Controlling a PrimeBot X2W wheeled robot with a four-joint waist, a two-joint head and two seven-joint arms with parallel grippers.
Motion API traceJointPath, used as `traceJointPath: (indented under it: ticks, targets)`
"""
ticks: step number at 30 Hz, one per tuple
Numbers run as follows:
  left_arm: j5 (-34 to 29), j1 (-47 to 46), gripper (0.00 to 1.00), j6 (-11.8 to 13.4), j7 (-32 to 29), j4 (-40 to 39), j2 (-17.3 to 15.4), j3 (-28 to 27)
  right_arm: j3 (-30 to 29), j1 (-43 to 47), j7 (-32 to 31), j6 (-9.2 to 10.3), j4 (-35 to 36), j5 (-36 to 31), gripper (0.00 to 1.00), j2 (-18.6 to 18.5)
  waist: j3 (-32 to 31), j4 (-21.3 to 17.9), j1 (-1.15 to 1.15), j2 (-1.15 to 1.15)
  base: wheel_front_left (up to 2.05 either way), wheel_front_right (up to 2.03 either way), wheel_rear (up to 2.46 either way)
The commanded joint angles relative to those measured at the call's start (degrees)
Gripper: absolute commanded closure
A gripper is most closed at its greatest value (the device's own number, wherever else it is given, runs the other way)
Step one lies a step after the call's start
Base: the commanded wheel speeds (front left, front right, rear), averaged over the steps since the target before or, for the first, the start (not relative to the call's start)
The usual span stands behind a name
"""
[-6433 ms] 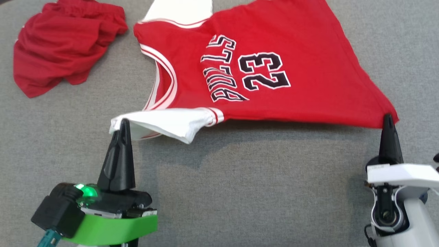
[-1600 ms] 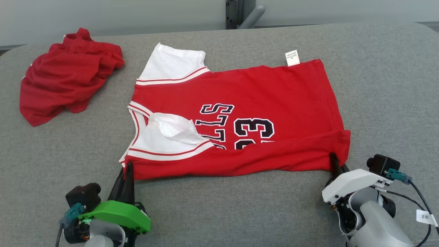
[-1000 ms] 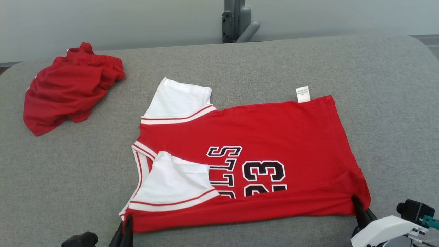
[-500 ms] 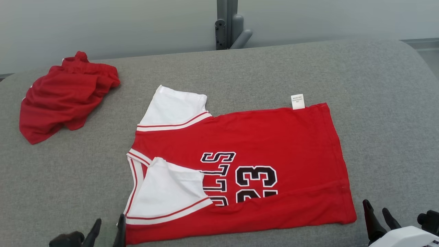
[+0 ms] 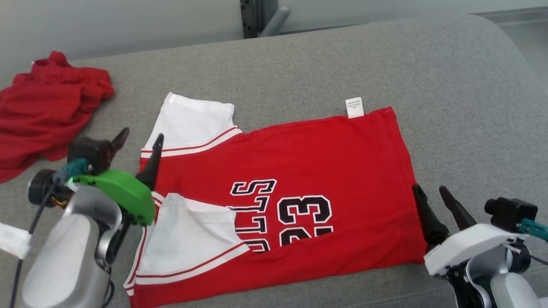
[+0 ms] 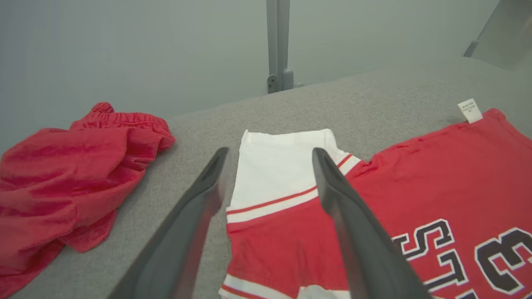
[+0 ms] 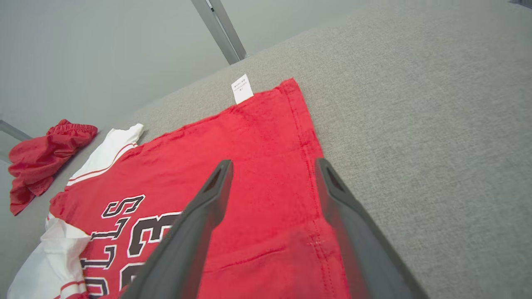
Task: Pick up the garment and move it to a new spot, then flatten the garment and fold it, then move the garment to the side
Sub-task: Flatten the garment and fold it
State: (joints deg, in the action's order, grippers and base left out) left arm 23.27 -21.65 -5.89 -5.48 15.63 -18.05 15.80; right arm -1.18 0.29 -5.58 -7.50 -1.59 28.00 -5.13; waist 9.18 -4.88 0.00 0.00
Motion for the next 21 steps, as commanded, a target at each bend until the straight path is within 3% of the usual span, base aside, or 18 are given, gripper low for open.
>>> traceJointPath:
  ticks: [1, 9, 21]
  targets:
    - [-0.8, -4.9, 0.0, -0.2, -1.1, 1.9, -1.0, 0.0, 1.8, -3.4, 0.0, 0.02, 0.6, 0.1, 0.0, -0.8, 6.2, -3.9, 0.0, 0.0, 0.0, 0.0, 0.0]
    - [-2.0, -17.5, 0.0, -0.4, -2.5, 11.6, -1.0, 0.6, 6.2, -9.9, 2.6, 0.02, 0.4, 1.3, 0.0, -1.9, 13.2, -7.0, 0.0, 0.0, 0.0, 0.0, 0.0]
    - [-4.1, -28.2, 0.0, 3.9, -1.9, 28.2, -1.9, 0.0, 11.7, -15.0, 5.8, 0.02, -0.2, 3.3, 0.0, -3.0, 18.9, -10.3, 0.0, 0.0, 0.0, 0.0, 0.0]
